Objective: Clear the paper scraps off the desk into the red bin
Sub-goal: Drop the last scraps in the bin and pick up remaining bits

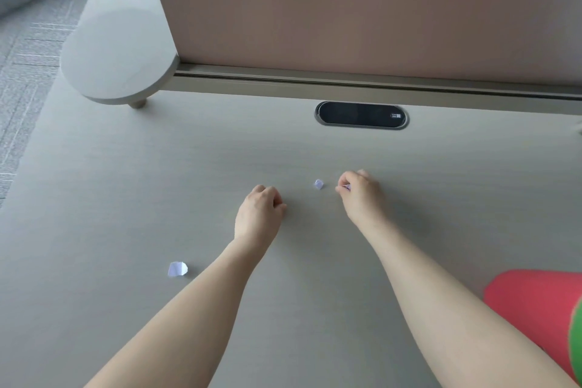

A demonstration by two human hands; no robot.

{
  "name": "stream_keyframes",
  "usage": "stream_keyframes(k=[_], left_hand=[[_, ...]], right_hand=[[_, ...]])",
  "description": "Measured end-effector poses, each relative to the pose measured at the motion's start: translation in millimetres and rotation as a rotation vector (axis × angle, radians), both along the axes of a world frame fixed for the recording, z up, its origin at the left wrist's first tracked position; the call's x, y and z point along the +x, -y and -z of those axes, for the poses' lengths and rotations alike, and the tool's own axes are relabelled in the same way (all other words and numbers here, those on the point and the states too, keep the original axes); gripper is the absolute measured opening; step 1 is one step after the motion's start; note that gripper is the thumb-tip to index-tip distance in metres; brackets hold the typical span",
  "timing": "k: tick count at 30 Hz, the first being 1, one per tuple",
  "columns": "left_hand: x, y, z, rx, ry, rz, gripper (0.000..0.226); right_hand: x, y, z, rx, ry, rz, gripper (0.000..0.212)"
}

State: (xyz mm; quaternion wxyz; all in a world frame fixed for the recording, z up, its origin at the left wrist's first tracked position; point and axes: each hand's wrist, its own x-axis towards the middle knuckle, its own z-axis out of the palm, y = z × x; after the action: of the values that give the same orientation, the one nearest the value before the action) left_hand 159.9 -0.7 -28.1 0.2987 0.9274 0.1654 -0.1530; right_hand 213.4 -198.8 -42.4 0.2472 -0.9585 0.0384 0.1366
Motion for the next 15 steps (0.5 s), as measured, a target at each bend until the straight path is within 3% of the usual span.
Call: stream_keyframes(k=[8,12,15], left_hand=[[-18,-9,-4,-0.093,0.092,-0.07,0.005],[-37,-31,-15,-0.094,0.125,-0.164,0.003],[-53,-53,-22,-0.07,0.118,-0.234,0.007]], right_hand=[[-9,-18,-6,0.118,0.045,-0.022,0.015],[-9,-34,-8,0.161,0.05,-0.044,0.005],[-8,-40,-4,0.14,-0.025,-0.05,0.028]])
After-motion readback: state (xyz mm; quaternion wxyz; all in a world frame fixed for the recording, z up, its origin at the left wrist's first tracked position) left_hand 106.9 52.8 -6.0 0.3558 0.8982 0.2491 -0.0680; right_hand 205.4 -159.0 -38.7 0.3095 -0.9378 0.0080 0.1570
